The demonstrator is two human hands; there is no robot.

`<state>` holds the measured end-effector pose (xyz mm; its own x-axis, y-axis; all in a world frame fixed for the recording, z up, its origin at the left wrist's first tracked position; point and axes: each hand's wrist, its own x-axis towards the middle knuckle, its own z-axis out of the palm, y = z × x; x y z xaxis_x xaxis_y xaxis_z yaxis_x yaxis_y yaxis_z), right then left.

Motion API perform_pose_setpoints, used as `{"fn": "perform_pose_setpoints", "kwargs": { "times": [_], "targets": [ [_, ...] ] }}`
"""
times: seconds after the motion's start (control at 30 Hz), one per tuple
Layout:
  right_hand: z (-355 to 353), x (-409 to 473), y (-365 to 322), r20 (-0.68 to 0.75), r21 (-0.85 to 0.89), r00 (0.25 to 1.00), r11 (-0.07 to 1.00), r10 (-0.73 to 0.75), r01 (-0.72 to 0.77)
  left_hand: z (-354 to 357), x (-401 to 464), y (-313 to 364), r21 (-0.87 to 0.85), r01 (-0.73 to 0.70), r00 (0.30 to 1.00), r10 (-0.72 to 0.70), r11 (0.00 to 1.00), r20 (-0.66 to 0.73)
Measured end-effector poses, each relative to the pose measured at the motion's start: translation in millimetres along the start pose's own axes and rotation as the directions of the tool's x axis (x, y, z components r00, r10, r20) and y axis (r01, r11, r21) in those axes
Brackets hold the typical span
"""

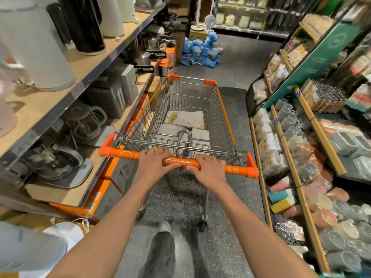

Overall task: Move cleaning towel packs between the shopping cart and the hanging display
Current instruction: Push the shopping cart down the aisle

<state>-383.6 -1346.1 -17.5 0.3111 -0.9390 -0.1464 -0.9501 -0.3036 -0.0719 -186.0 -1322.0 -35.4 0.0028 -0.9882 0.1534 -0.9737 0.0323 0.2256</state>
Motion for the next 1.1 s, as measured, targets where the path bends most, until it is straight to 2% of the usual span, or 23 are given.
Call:
{"fn": "perform_pose_setpoints", "kwargs": {
  "times": [0.37, 0.57, 0.8, 0.97, 1.1],
  "targets": [
    [-15.5, 104.8, 30.4, 0.020, -0.033, 1.000, 0.999, 0.003, -0.002, 17.4, 105.7, -6.9, -0.054, -0.031, 0.999, 0.029, 0.998, -0.044],
    [-24.7, 156.5, 45.9, 0.025, -0.034, 1.000, 0.999, 0.015, -0.014, 29.3, 161.3, -12.5, -0.005, -0.050, 0.998, 0.050, 0.999, -0.048],
    [-35.7, 211.6, 62.1, 0.026, -0.018, 1.000, 1.000, 0.015, -0.014, 32.5, 217.4, -14.3, 0.027, -0.026, 0.999, 0.025, 0.999, 0.029],
    [-42.2, 248.2, 73.1, 0.013, -0.038, 1.000, 0.999, 0.004, -0.003, 37.8, 256.6, -15.6, -0.013, -0.022, 1.000, 0.022, 1.000, -0.005],
    [-49.1, 282.2, 88.6, 0.016, -0.047, 1.000, 0.999, -0.023, 0.024, 44.2, 291.2, -12.7, 0.006, -0.002, 0.999, 0.002, 1.000, 0.034]
  ]
}}
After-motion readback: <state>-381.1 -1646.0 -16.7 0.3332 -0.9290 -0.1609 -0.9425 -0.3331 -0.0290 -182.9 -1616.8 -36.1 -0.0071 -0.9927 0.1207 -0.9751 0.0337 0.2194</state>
